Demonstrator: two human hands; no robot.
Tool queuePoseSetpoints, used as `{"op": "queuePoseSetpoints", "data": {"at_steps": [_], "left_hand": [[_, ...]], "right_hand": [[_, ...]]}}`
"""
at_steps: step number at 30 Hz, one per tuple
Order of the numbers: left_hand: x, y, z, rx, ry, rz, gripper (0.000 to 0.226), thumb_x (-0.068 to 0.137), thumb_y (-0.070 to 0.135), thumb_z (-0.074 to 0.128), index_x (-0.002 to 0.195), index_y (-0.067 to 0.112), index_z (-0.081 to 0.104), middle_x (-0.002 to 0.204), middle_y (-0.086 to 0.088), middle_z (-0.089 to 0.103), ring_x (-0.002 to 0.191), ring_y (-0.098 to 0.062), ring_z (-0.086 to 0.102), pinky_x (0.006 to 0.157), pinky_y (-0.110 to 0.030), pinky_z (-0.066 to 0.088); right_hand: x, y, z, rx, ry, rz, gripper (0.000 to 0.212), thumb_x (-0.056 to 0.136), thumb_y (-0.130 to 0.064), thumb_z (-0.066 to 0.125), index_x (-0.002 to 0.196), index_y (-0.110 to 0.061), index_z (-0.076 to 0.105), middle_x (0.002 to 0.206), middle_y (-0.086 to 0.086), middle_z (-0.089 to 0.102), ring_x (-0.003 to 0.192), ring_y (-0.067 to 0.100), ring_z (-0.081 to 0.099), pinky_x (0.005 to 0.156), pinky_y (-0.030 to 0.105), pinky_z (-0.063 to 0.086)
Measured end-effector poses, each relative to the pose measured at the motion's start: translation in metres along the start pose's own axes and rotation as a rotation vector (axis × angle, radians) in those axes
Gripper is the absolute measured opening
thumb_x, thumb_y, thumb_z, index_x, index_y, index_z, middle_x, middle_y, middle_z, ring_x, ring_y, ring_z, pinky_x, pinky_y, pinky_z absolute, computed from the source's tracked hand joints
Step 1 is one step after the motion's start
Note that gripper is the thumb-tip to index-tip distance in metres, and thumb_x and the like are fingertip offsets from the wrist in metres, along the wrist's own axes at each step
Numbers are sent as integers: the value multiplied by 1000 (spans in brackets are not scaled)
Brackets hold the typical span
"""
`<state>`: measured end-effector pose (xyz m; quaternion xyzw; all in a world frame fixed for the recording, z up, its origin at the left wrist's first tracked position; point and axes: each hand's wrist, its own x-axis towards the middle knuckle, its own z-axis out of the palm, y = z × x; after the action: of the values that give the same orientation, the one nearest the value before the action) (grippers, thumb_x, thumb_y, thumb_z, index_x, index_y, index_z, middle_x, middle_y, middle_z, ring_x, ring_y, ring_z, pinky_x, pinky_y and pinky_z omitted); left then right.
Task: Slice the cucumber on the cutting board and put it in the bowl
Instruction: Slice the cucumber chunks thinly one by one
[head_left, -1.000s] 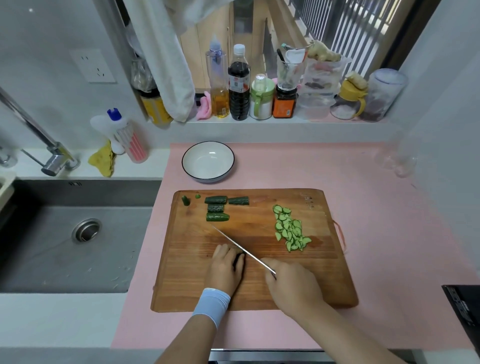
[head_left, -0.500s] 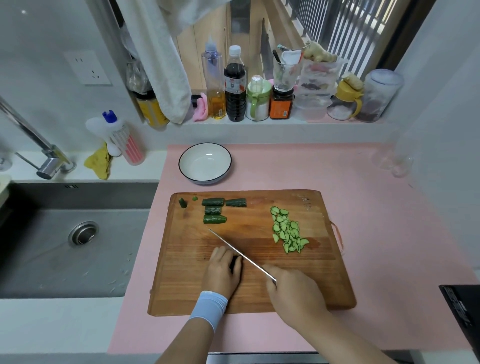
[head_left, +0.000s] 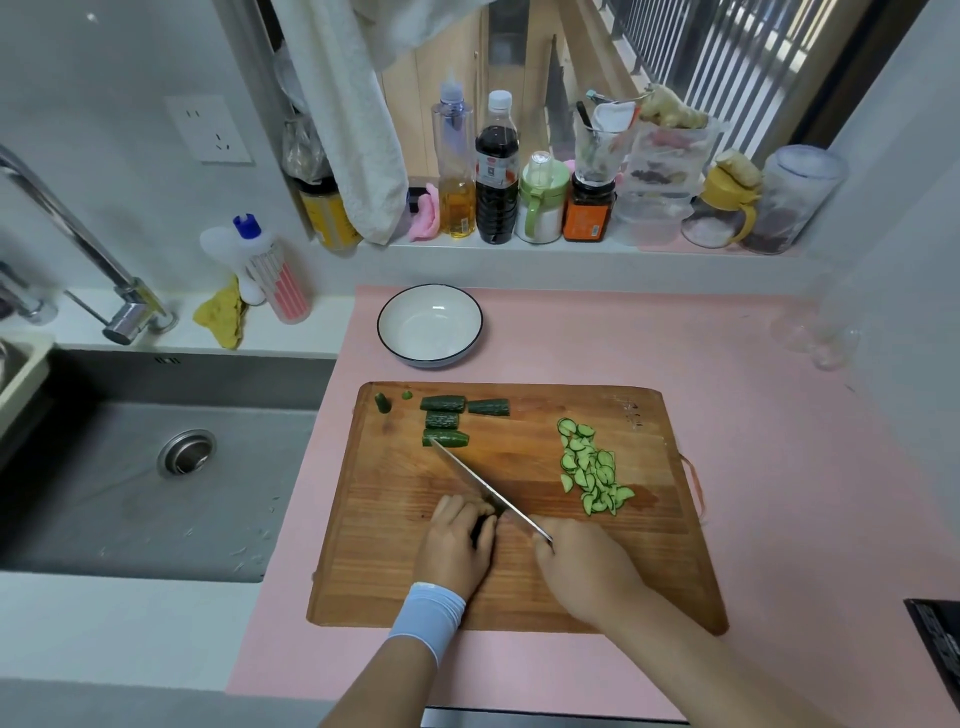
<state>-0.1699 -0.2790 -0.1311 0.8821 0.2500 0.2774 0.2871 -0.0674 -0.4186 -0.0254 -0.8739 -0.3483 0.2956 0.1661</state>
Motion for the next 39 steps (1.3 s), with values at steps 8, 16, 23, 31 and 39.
{"op": "queuePoseSetpoints", "data": {"at_steps": [8, 16, 23, 31, 39], "left_hand": [[0, -2, 1, 28, -16, -25, 11, 80, 5, 70, 89, 11, 69, 88, 1, 64, 82, -19, 56, 85, -14, 39], [-2, 1, -1, 48, -14, -59, 18, 88, 25, 58, 86, 11, 69, 89, 1, 66, 86, -18, 58, 85, -19, 44], [-1, 0, 1, 17, 10, -53, 11, 78, 7, 76, 83, 12, 68, 85, 4, 63, 82, -12, 54, 83, -13, 41], [-2, 0, -2, -1, 7, -27, 9, 79, 9, 74, 86, 10, 68, 85, 1, 60, 83, -14, 52, 86, -10, 36], [-2, -2, -3, -15, 8, -38, 6, 81, 9, 69, 79, 13, 65, 81, 2, 59, 78, -16, 53, 79, -15, 38]], "right_hand": [[-13, 5, 14, -132, 98, -61, 43, 103, -40, 37, 144, -45, 46, 97, -2, 73, 90, 22, 68, 74, 33, 52], [-28, 25, 2, -119, 78, -107, 41, 103, -37, 38, 141, -42, 51, 102, -4, 73, 94, 20, 67, 78, 33, 53], [-16, 23, 2, -82, 28, -97, 35, 101, -34, 41, 131, -38, 60, 99, -6, 73, 88, 18, 65, 71, 28, 47], [2, 2, 5, -82, 22, -71, 33, 100, -33, 42, 125, -36, 62, 92, -4, 72, 84, 20, 65, 67, 28, 43], [-6, -5, 8, -148, 60, -60, 27, 100, -33, 39, 116, -37, 61, 88, -2, 70, 86, 24, 65, 73, 34, 52]]}}
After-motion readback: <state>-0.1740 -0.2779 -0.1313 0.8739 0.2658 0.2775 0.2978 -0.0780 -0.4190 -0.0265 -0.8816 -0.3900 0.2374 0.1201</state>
